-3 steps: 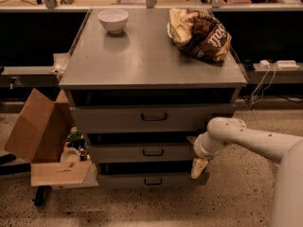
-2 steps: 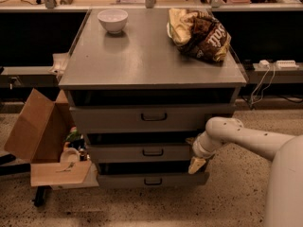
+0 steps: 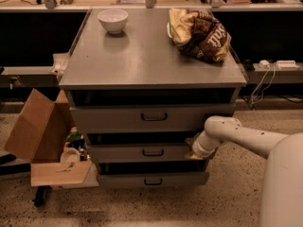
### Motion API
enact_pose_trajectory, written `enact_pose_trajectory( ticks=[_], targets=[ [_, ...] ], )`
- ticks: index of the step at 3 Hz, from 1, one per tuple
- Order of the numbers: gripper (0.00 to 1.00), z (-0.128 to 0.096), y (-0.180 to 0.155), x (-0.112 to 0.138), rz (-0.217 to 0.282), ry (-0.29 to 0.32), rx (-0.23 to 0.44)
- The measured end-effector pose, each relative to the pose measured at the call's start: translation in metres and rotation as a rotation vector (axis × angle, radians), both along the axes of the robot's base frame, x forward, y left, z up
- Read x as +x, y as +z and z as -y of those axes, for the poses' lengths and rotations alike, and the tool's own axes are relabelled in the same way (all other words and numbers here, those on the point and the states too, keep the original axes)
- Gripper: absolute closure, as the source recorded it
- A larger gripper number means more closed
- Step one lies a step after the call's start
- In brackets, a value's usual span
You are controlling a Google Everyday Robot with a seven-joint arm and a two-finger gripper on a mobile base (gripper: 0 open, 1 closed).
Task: Open middle drawer
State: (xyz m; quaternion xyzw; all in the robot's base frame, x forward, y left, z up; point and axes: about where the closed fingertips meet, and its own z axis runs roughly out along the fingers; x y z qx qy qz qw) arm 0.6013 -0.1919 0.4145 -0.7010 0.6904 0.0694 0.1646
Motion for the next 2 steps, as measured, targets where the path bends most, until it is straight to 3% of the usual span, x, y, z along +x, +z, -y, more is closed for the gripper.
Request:
enact_pose_trajectory(
  ticks=[1, 2],
  targets=[
    [0.95, 0.0006, 0.0067, 0.0051, 0.000, 0.000, 0.000],
    [1.00, 0.0010, 0.0121, 0.0078, 0.000, 0.000, 0.000]
  ],
)
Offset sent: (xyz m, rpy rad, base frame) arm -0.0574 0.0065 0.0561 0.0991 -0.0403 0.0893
